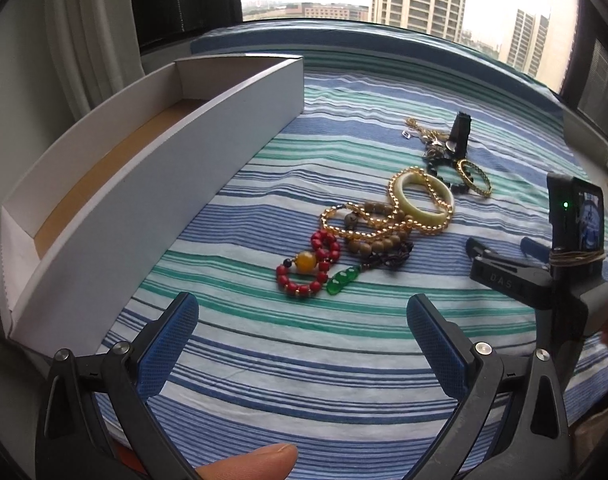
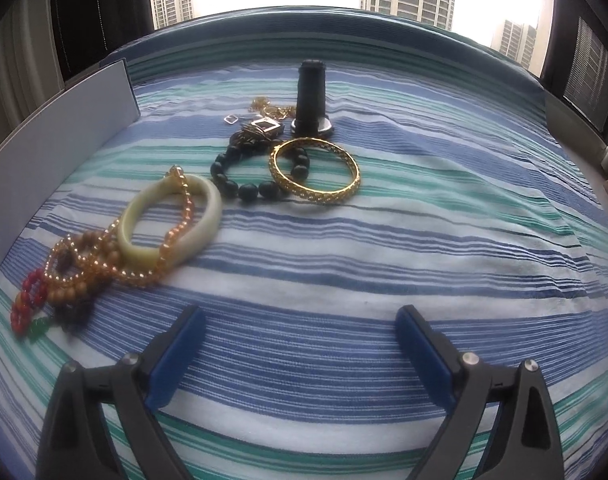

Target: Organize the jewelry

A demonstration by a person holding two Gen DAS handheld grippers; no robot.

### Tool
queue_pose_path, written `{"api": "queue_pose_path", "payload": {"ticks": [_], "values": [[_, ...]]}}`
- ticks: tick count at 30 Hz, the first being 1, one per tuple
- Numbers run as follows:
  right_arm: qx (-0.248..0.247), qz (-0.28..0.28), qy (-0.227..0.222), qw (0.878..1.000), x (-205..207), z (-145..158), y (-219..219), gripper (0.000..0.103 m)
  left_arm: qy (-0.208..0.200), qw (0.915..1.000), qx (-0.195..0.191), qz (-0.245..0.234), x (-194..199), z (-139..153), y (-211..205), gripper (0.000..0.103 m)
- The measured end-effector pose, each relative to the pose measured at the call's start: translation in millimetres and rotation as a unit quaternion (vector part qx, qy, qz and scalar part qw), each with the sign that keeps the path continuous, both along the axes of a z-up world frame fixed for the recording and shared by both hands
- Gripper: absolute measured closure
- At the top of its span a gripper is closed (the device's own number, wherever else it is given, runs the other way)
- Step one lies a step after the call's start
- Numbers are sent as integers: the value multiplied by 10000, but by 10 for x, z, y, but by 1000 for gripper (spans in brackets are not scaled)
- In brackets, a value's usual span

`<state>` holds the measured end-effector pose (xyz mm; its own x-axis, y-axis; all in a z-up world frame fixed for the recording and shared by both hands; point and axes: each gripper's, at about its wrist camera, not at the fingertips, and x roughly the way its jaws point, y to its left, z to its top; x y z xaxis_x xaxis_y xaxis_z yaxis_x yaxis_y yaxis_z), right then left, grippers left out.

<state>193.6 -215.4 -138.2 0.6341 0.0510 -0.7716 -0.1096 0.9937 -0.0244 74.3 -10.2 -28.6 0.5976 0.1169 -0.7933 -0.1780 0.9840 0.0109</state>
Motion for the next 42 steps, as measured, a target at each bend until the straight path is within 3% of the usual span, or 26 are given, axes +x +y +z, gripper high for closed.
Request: {"api": "queue_pose_path", "payload": {"ticks": [7, 13, 27, 42], "values": [[1, 0, -1, 10000, 0, 3, -4, 5, -69, 9991, 188, 369, 75, 88, 9, 0], [2, 1, 0, 10000, 0, 3, -4, 5, -146, 9984, 366, 396, 93, 181, -64, 0], [4, 2, 0, 10000, 0, 7, -7, 5, 168, 9991, 258, 294, 202, 39, -172, 0], [7, 3, 2, 10000, 1, 11, -9, 5, 24, 9991, 319, 289, 172, 135, -210, 0]]}}
